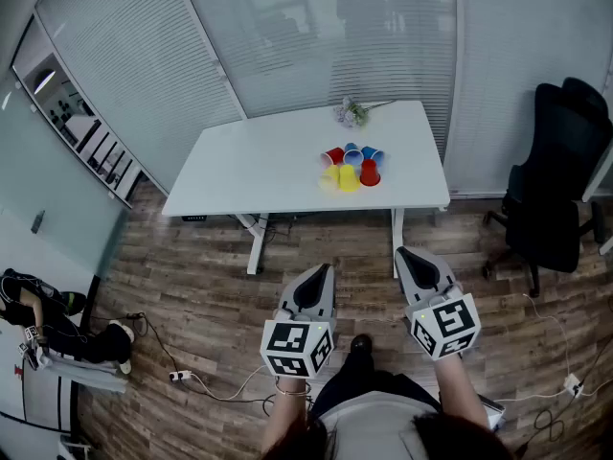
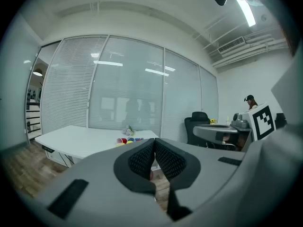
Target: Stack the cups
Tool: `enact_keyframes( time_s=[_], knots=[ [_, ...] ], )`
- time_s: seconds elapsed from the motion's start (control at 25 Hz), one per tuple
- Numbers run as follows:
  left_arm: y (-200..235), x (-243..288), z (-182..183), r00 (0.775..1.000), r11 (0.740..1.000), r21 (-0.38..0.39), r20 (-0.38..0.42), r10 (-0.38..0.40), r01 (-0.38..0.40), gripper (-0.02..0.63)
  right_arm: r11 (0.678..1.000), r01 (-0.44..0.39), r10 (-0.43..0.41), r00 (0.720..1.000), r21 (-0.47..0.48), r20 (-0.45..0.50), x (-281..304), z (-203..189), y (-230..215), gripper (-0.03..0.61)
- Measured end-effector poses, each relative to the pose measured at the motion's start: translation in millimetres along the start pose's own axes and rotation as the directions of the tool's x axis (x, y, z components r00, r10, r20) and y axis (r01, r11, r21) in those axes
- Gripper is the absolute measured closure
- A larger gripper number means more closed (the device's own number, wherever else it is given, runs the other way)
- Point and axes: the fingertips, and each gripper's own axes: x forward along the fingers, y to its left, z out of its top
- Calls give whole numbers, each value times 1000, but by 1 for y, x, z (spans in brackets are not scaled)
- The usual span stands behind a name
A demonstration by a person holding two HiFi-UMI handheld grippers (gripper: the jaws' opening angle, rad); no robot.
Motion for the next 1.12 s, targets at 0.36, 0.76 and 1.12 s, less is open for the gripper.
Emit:
enact_keyframes(
  time_s=[0.36, 0.76, 1.12],
  knots=[
    [29, 38, -1, 999, 999, -10, -13, -36, 36, 594, 999, -3, 2, 1000, -37, -10, 42, -4, -5, 552],
    [64, 89, -1, 997, 997, -21, -20, -71, 70, 594, 997, -4, 5, 1000, 80, -17, 87, -18, -23, 552],
    [96, 134, 2, 994, 994, -26, -25, -104, 103, 594, 998, 40, -40, 999, 43, -15, 133, -20, -43, 551]
  ],
)
